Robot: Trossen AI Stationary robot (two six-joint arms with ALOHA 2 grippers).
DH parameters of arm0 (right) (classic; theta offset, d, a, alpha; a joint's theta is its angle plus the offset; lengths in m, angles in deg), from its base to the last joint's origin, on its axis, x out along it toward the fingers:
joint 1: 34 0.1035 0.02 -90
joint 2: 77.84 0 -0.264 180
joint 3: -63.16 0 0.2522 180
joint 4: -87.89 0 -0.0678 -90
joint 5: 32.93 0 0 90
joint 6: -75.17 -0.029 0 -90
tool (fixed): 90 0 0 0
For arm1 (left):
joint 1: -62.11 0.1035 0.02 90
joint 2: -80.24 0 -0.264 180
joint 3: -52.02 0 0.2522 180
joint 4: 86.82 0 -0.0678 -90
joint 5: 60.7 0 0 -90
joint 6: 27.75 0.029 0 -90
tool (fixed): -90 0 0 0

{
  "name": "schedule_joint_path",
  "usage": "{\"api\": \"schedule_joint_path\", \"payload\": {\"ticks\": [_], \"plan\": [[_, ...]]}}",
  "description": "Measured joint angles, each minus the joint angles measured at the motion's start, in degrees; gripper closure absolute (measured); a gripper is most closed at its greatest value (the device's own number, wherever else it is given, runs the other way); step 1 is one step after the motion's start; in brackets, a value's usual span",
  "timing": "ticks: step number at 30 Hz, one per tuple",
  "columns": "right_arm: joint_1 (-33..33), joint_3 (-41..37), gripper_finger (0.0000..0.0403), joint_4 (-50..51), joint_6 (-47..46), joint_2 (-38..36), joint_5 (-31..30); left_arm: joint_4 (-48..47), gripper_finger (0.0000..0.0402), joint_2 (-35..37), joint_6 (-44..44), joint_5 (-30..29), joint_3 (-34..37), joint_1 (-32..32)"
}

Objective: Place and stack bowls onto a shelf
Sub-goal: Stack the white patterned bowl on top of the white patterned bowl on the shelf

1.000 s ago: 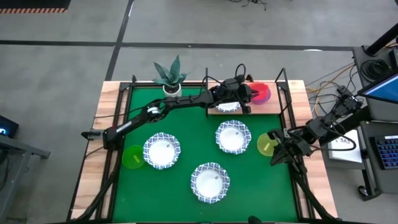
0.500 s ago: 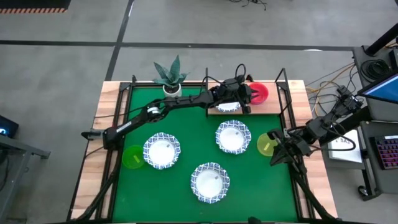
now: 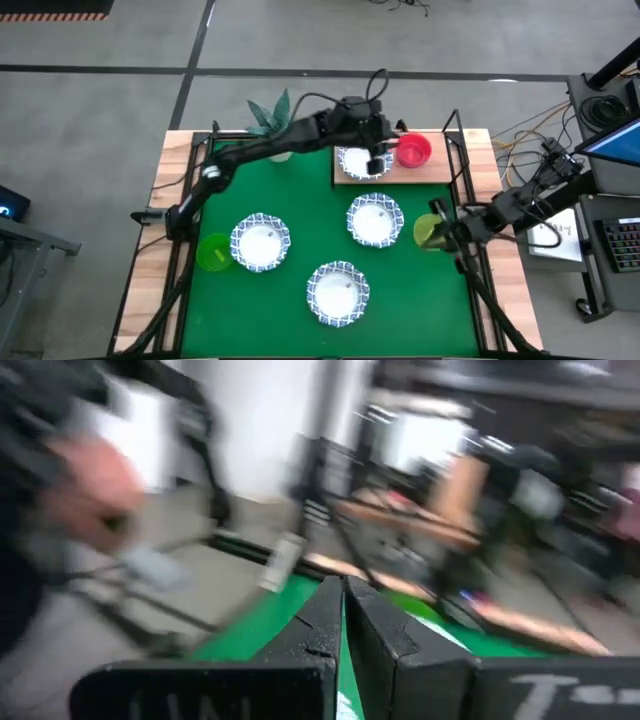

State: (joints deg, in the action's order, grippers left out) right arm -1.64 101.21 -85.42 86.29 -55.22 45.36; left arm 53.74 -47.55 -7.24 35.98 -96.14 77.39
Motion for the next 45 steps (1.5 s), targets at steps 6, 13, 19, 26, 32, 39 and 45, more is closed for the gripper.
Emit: {"api": "schedule_joint_path", "payload": {"ticks": [6,13,19,26,32,39,45], "plan": [[-0.02,0.00,0.0394,4.29,-5.95,0.46,-16.31,-14.51,0.0340,10.02,0.97,0.05,0.74,-1.85],[-0.04,0.24,0.0394,3.93,-11.62,2.21,-18.57,-15.81,0.0360,21.12,0.01,-0.06,14.61,-5.99],[-0.04,1.80,0.0394,3.82,-16.67,7.09,-19.90,2.61,0.0362,37.54,-3.33,-6.71,40.46,-11.49],[-0.14,8.17,0.0394,9.75,-24.83,14.93,-19.84,24.13,0.0362,54.06,-4.55,-18.59,66.24,-18.67],[-2.05,17.62,0.0394,26.53,-36.94,23.20,-19.60,35.50,0.0362,64.48,-4.61,-21.26,81.82,-20.92],[-4.28,26.80,0.0394,47.82,-50.98,32.88,-14.05,42.32,0.0362,74.83,-5.20,-24.39,93.15,-20.87],[-7.07,30.58,0.0394,52.69,-53.53,40.10,-7.44,43.34,0.0362,81.25,-5.15,-27.97,98.44,-20.84]]}}
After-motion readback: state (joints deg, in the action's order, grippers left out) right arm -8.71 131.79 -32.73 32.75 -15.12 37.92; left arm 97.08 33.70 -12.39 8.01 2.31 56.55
